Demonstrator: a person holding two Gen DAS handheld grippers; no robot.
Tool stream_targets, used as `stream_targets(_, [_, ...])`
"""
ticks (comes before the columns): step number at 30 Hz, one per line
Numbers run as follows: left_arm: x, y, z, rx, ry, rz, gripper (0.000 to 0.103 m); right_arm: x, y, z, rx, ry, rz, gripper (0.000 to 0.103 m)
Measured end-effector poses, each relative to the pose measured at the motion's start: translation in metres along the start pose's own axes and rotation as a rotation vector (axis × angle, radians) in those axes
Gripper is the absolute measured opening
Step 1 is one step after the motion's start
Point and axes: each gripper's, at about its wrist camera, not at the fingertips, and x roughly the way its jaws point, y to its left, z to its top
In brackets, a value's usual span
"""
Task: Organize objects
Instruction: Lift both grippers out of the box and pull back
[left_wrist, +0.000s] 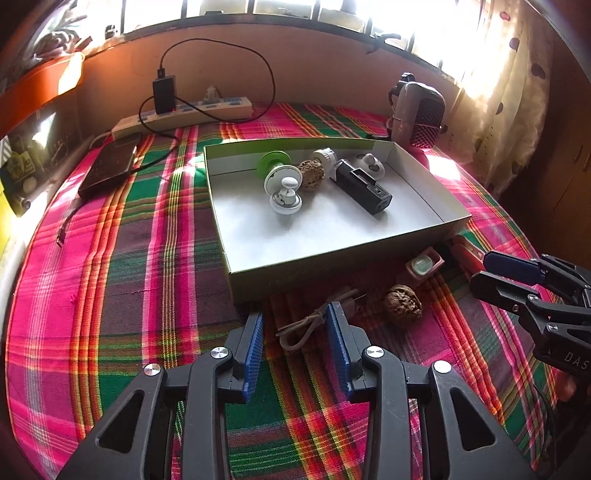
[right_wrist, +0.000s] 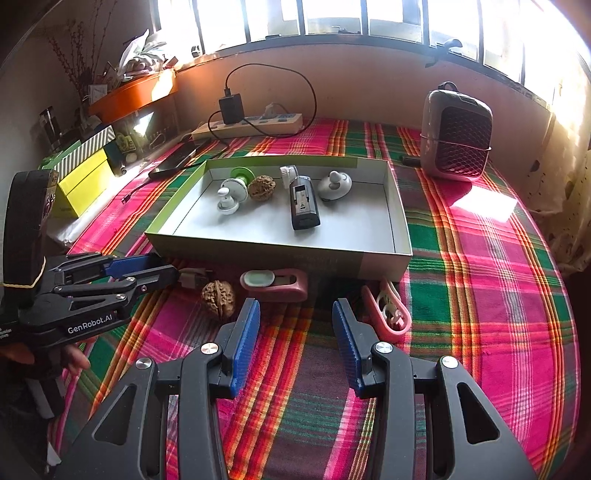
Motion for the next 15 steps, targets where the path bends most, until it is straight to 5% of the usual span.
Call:
stream_targets(8, [0.0,-0.015,-0.004,0.073,0.023,-0.054,0.032,0.005,0.002,0.001,-0.007,0.012,0.003,0.043])
stream_targets(15, [0.006,-0.027,0.0,0.174,0.036,-0.021,0.032,0.007,0.003,0.0,-0.012,0.019,0.001,0.043])
